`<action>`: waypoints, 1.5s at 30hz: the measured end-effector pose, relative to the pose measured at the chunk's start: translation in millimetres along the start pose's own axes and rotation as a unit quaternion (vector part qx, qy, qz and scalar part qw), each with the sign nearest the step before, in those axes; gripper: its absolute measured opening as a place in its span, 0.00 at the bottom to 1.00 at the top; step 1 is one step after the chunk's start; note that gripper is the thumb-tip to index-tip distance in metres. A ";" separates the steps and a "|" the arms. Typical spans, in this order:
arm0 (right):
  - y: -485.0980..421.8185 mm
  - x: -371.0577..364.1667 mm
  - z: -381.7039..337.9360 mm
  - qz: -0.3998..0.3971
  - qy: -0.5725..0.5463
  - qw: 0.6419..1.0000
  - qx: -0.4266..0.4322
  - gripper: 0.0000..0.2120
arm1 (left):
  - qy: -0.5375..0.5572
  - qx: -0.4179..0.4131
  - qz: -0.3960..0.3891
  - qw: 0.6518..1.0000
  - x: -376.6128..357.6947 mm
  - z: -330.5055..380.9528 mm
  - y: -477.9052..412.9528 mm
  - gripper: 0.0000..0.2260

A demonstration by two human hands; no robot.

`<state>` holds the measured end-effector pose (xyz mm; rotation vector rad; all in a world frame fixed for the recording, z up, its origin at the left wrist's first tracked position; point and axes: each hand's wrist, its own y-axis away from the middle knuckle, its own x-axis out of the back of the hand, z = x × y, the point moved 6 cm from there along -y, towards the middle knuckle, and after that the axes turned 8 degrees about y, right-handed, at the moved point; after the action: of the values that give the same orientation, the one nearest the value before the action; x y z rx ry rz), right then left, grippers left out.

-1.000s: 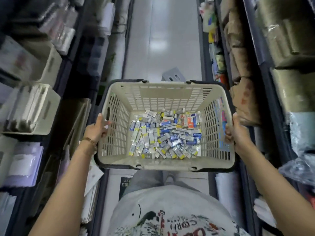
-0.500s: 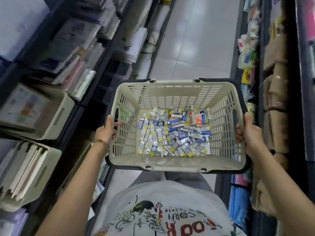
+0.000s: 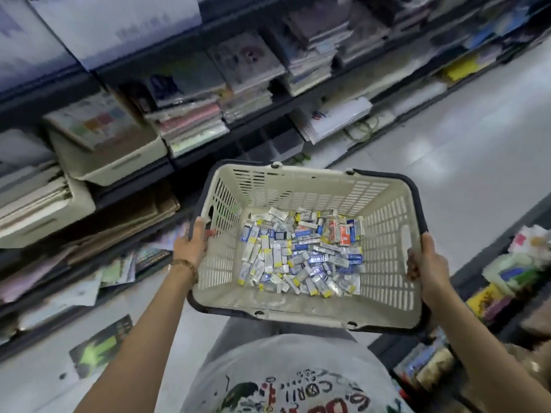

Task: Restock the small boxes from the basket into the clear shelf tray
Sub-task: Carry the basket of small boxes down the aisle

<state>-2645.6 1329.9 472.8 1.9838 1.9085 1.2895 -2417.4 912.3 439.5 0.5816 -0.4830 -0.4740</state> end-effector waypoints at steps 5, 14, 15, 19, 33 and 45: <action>-26.4 -32.3 -30.7 -0.069 0.056 0.995 0.035 0.26 | 0.069 0.023 0.061 0.996 19.9 -21.9 15.3 0.22; -31.1 -97.9 -55.3 -0.124 0.099 0.984 0.080 0.26 | 0.090 0.053 0.130 0.986 67.4 -58.8 24.4 0.25; -31.7 -105.3 -57.3 -0.129 0.106 0.983 0.082 0.26 | 0.098 0.057 0.138 0.984 70.7 -63.6 25.3 0.25; -37.6 -137.6 -66.7 -0.155 0.139 0.974 0.087 0.27 | 0.125 0.069 0.173 0.975 83.2 -80.8 27.0 0.24; -210.4 -254.5 -56.7 -0.235 0.217 0.945 0.064 0.24 | 0.153 0.130 0.284 0.938 -24.2 -139.1 -52.6 0.24; -437.2 -338.6 67.5 -0.200 0.263 0.939 0.093 0.25 | 0.191 0.154 0.273 0.930 -200.2 -334.3 -203.4 0.27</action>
<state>-2893.3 1161.1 3.2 1.2713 2.5812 1.6736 -2448.1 1005.4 11.0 0.7864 -0.3255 0.2540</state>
